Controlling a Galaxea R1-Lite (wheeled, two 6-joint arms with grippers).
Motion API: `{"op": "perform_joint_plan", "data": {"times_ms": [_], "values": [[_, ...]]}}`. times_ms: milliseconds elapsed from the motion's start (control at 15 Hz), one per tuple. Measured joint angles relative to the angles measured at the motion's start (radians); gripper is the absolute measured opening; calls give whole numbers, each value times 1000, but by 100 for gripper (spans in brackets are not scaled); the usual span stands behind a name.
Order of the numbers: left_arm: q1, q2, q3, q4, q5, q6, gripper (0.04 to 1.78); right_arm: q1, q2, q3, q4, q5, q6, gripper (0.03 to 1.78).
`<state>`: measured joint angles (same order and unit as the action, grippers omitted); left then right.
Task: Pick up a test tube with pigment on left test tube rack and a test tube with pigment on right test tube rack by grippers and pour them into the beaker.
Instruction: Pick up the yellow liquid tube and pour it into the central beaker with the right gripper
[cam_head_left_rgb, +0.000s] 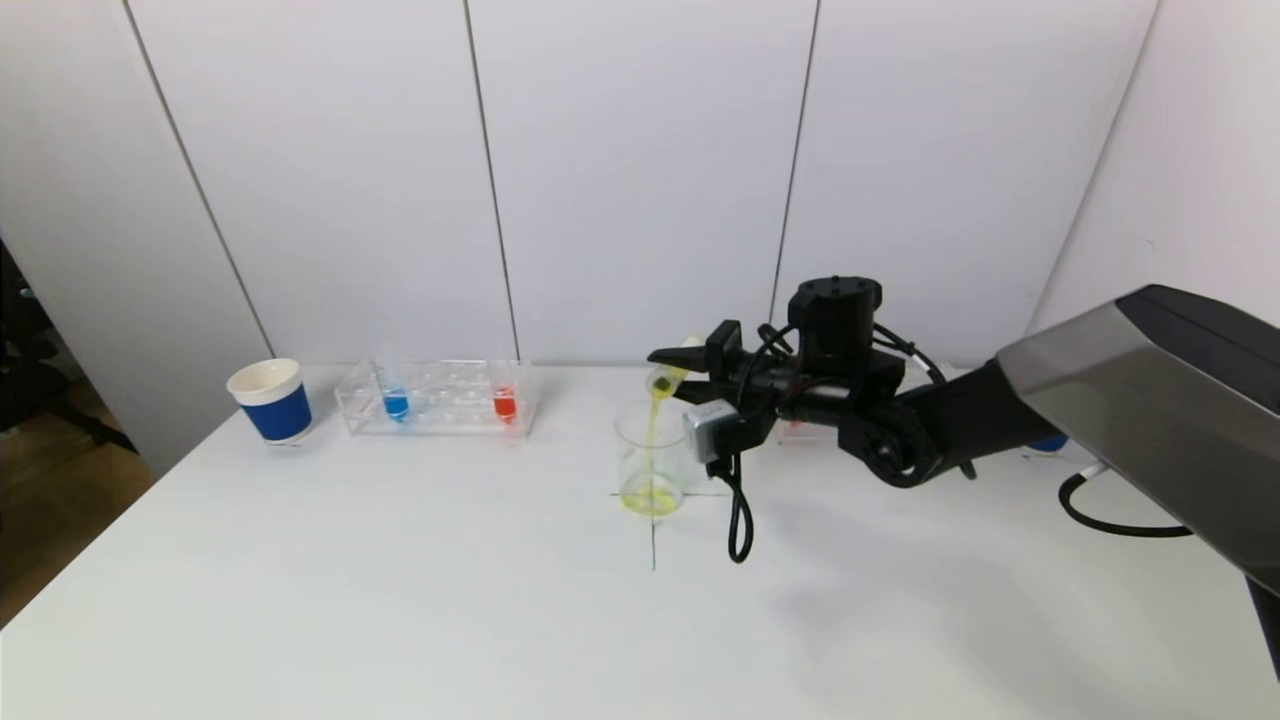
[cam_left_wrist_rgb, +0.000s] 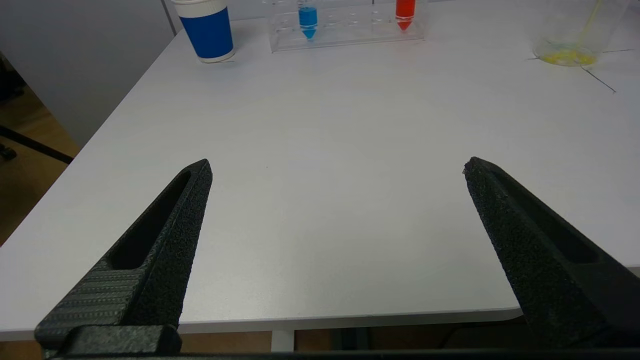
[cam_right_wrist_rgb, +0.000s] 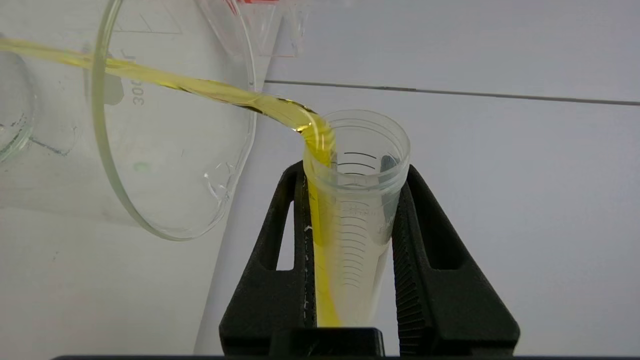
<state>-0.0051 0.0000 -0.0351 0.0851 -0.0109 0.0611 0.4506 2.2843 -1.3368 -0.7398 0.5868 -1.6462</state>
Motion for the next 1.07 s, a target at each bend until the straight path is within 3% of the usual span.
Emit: {"op": "perform_joint_plan", "data": {"times_ms": [1067], "values": [[0, 0, 0, 0, 0, 0, 176, -3, 9, -44, 43, -20, -163, 50]]}}
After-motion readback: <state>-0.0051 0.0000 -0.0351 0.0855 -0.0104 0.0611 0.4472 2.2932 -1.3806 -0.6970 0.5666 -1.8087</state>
